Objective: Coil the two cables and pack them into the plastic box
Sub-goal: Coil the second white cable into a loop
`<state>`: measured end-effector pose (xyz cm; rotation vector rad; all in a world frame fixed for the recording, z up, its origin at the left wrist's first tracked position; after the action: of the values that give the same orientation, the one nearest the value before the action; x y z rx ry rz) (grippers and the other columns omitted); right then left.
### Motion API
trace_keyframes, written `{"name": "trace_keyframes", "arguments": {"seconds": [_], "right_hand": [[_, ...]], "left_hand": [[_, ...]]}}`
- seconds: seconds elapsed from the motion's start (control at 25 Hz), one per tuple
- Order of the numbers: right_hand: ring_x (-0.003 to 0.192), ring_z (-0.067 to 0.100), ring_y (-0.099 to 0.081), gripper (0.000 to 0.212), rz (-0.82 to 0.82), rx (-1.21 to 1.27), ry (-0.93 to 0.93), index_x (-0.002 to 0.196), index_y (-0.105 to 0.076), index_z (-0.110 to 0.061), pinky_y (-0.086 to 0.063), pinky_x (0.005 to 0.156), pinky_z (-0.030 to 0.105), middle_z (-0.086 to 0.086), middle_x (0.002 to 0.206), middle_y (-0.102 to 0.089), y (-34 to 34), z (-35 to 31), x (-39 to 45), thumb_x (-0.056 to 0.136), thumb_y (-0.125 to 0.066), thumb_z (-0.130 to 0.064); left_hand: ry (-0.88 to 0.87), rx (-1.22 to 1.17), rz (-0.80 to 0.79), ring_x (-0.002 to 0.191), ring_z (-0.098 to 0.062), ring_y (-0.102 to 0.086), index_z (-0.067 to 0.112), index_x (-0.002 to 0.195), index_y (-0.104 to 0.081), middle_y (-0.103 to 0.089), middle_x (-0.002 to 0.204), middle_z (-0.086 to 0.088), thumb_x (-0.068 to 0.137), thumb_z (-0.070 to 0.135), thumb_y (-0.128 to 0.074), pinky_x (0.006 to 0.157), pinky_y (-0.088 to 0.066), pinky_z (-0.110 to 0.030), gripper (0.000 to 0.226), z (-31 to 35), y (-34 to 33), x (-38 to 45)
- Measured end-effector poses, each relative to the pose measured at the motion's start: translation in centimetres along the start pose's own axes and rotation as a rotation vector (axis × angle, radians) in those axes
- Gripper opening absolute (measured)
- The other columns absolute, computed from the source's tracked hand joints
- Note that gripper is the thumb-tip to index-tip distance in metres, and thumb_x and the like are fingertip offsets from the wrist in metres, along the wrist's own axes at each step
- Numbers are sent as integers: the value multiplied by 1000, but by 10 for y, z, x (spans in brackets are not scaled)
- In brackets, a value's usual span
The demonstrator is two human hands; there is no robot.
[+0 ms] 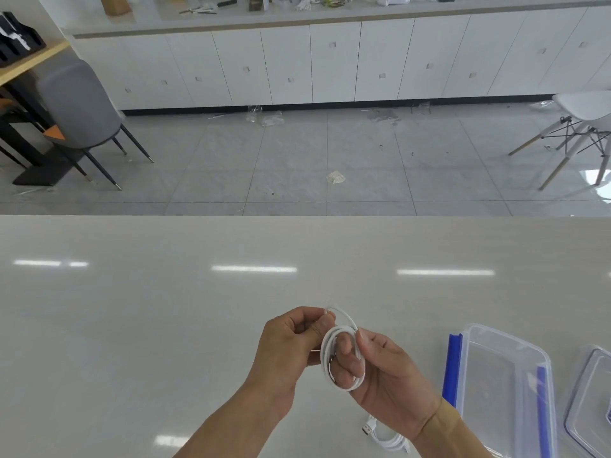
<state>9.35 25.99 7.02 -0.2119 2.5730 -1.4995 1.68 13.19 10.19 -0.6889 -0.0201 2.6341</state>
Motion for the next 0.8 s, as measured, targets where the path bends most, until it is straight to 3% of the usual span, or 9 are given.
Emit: {"name": "trace_keyframes", "arguments": {"seconds": [0.12,0.2,0.36,0.52,0.64,0.72,0.8], "right_hand": [[67,19,-59,25,31,-41,-1,92,-63,2,-47,80,31,5,71,-62,5,3,-1,98,-59,-22],[67,20,-60,24,27,3,-4,93,-64,3,-51,75,28,6,71,-62,8,4,-3,98,-59,-20],[66,20,-60,25,45,51,-29,93,-65,3,-52,68,27,6,69,-62,11,2,-5,95,-65,-21],[62,19,-61,27,73,81,-45,89,-67,1,-53,65,26,4,65,-61,11,-3,-2,89,-72,-25],[61,18,-61,26,63,61,-41,87,-67,0,-53,65,25,3,63,-61,12,-8,0,89,-72,-26],[61,18,-62,26,71,32,-32,86,-68,-1,-54,65,24,3,63,-62,15,-10,0,88,-73,-26],[61,17,-63,27,96,-17,-23,85,-69,-2,-55,67,24,2,63,-62,18,-12,0,87,-75,-27]], "left_hand": [[-9,194,23,71,-18,-71,14,88,-79,-78,83,-10,86,22,-76,65,-56,-35,9,0,4,6],[-5,247,-57,71,-17,-71,12,90,-78,-78,82,-10,85,22,-77,65,-56,-32,11,5,10,10],[113,111,-250,72,-22,-72,7,86,-75,-74,81,-15,79,11,-80,68,-59,-29,10,12,22,18],[183,-15,-269,79,-25,-71,1,94,-73,-73,92,-20,70,14,-82,72,-61,-30,29,3,19,24],[245,-186,-322,78,-24,-73,6,86,-74,-73,91,-17,74,9,-80,71,-61,-28,13,-6,18,23],[246,-163,-363,79,-22,-73,11,80,-75,-75,90,-13,75,12,-81,69,-60,-28,8,-6,19,20],[220,-40,-377,80,-19,-71,10,86,-77,-74,91,-10,74,22,-82,68,-59,-28,17,-3,19,18]]}}
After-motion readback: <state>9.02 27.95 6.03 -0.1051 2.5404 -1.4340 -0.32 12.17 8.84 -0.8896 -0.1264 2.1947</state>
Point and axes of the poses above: each hand's wrist, its own x-axis towards the middle knuckle, its own y-axis out of the back of the hand, z = x × y, the point moved 1 cm from there along x, towards the middle knuckle
